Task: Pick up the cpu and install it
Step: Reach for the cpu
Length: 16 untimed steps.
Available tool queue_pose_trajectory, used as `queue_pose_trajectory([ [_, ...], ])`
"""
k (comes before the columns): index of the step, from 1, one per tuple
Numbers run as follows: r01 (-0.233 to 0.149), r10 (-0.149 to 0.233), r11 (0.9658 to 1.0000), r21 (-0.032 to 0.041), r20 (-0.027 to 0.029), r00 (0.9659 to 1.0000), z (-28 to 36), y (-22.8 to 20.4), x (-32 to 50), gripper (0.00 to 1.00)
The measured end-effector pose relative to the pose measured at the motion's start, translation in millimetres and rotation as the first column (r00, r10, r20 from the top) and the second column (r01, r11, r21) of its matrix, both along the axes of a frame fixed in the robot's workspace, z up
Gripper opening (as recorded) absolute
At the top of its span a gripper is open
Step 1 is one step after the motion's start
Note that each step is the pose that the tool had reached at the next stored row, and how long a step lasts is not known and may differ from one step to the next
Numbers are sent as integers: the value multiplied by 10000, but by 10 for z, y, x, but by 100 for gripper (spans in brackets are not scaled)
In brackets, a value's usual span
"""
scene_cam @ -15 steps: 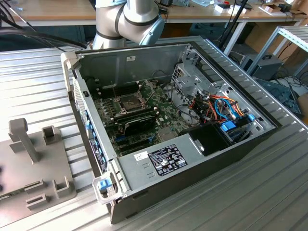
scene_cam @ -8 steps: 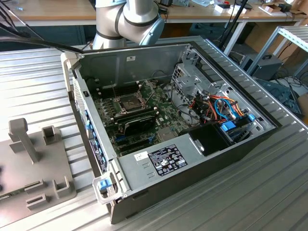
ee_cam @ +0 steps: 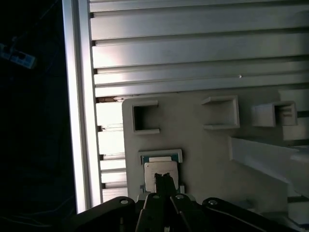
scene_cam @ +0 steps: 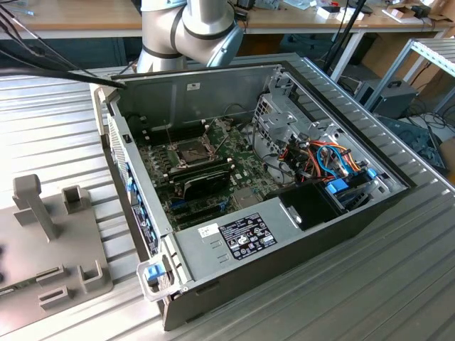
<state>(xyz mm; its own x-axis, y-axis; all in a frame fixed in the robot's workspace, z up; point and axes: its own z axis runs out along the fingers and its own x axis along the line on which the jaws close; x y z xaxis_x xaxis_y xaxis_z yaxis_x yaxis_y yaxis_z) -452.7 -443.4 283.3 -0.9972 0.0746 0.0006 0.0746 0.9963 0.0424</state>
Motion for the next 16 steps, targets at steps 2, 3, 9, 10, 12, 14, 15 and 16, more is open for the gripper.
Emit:
queue_pose_trajectory([
  [2, 0, 0, 10000, 0, -11, 10000, -15, -60, 0, 11],
  [3, 0, 0, 10000, 0, -18, 10000, -21, -73, 0, 11],
  [9, 0, 0, 10000, -4, -42, 10000, -68, -85, 0, 11],
  [10, 0, 0, 10000, -4, -41, 10000, -68, -85, 0, 11],
  [12, 0, 0, 10000, -4, -40, 10000, -69, -85, 0, 11],
  [14, 0, 0, 10000, -4, -40, 10000, -85, -85, 0, 11],
  [15, 0, 0, 10000, -4, -39, 10000, -86, -85, 0, 11],
  [16, 0, 0, 10000, -4, -40, 10000, -86, -85, 0, 11],
])
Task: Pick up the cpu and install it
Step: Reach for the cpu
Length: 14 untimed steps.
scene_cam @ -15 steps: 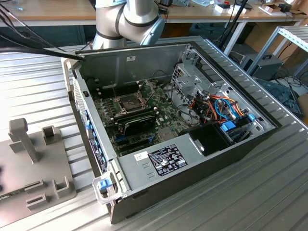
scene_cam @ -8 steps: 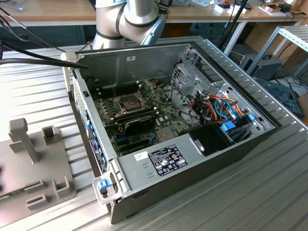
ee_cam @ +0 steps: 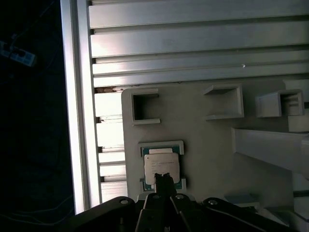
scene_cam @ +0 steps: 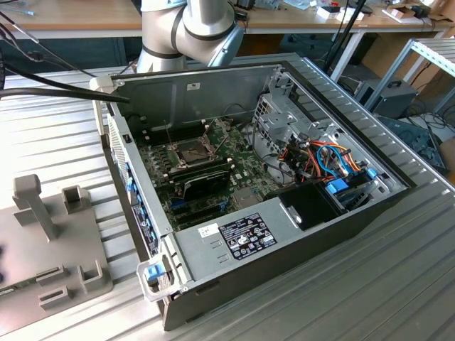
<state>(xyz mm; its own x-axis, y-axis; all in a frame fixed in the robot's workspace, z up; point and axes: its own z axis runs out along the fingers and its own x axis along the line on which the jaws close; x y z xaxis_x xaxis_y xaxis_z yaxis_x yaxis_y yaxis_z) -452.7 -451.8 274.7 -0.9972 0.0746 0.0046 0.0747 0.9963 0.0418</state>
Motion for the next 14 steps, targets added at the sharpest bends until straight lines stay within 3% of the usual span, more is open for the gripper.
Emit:
queue_pose_trajectory([
  [9, 0, 0, 10000, 3, 5, 10000, -12, 0, 1, 11],
  [14, 1, -1, 10000, -49, -1, 10000, -54, 1, 7, 11],
])
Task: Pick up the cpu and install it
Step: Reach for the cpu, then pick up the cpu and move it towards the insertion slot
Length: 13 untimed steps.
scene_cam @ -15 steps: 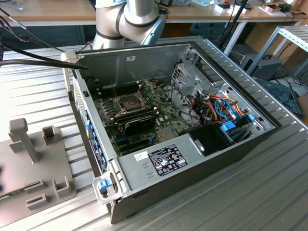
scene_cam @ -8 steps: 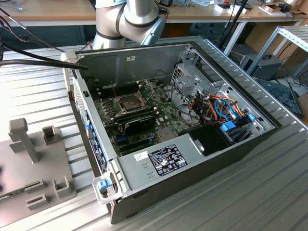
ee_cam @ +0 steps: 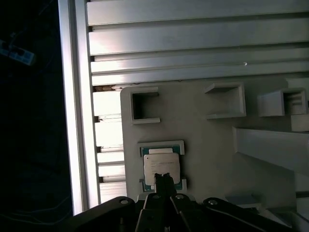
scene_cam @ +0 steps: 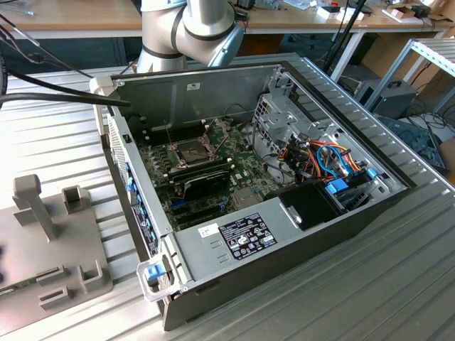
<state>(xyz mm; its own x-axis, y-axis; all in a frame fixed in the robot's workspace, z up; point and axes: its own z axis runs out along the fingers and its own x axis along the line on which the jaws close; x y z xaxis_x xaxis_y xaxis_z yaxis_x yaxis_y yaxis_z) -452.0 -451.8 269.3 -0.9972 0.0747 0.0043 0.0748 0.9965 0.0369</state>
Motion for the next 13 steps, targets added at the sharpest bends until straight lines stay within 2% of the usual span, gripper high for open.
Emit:
queue_pose_trajectory([
  [4, -1, 1, 10000, -25, 0, 10000, -5, -1, 3, 11],
  [13, -1, 1, 10000, -29, 0, 10000, -6, -1, 3, 11],
])
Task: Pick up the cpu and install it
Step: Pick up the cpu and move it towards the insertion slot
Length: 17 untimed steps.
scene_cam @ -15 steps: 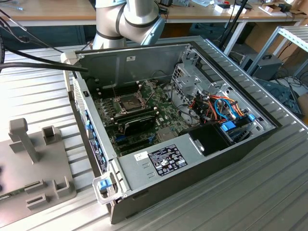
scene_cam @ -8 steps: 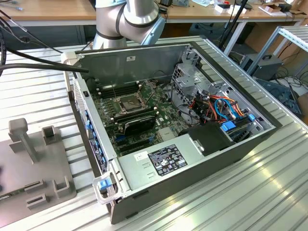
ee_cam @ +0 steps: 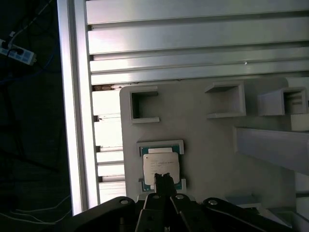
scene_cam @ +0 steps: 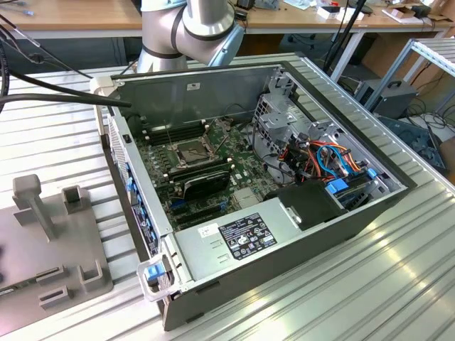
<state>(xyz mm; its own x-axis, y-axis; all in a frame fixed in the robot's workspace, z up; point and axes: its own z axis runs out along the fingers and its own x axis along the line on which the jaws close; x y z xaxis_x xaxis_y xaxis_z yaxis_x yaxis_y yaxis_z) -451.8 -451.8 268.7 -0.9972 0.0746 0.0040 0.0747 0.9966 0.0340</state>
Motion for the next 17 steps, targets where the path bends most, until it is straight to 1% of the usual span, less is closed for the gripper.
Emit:
queue_pose_trajectory([
  [2, 0, 0, 10000, -1, 0, 10000, 0, 0, 0, 11],
  [5, 0, 0, 10000, -3, -1, 10000, 0, 0, 0, 29],
  [6, 0, 0, 10000, -4, -1, 10000, 0, 0, 0, 29],
  [7, 0, 0, 10000, -4, 0, 10000, -1, 0, 0, 42],
  [8, 0, 0, 10000, -5, -1, 10000, -1, 0, 0, 42],
  [9, 0, 0, 10000, -5, 0, 10000, -1, 0, 0, 47],
  [10, 0, 0, 10000, -6, -1, 10000, -1, 0, 0, 60],
  [12, 0, 0, 10000, -7, 0, 10000, -1, 0, 0, 60],
  [13, 0, 0, 10000, -8, 0, 10000, -2, 0, 0, 66],
  [17, 0, 0, 10000, -10, 0, 10000, -2, 0, 0, 66],
])
